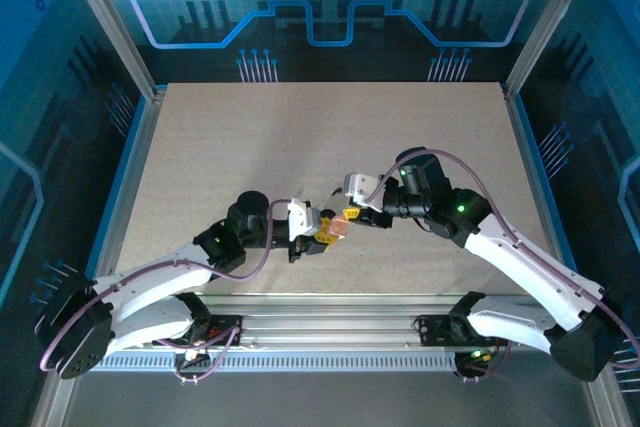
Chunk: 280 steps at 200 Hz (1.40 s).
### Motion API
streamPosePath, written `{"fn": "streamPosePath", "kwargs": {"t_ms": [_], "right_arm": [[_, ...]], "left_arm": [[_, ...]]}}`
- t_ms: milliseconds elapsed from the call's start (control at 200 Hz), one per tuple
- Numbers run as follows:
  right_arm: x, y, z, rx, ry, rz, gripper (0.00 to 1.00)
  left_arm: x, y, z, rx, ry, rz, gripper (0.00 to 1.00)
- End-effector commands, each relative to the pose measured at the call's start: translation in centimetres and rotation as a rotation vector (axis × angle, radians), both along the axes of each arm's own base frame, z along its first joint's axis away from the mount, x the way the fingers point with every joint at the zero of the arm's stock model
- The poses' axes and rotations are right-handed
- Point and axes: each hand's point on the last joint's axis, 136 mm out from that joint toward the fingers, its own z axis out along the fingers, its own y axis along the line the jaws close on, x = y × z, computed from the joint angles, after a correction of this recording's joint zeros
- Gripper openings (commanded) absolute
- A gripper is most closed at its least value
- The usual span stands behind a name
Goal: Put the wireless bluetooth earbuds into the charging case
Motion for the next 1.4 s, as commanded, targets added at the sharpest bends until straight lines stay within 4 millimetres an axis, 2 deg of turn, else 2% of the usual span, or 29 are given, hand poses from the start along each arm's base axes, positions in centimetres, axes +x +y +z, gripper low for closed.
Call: {"fn": "streamPosePath", "kwargs": {"t_ms": [0,180,535,1021,1396], "right_arm": [[0.2,-0.5,0.6,0.03,-0.013,-0.03,0.44],[-0.4,-0.8,2.5,0.089,-0.027,-0.037,0.46],[-3.4,-0.4,1.7,0.127,0.051,0.082,0.48],[-2.6,0.2,1.1,0.115,0.053,0.084,0.48],[-0.9,0.2,0.6,0.104,0.031,0.014,0.47]], "left_arm": [[-0.3,-0.5,2.1,-0.057,-0.028,-0.026,0.17],[0.0,-0.4,2.1,-0.08,-0.017,0.003,0.17],[0.1,-0.5,2.3,-0.091,-0.016,0.001,0.17],[-0.2,-0.3,2.6,-0.09,-0.022,-0.002,0.17],[-0.3,-0.2,2.5,-0.095,-0.016,-0.004,0.16]]}}
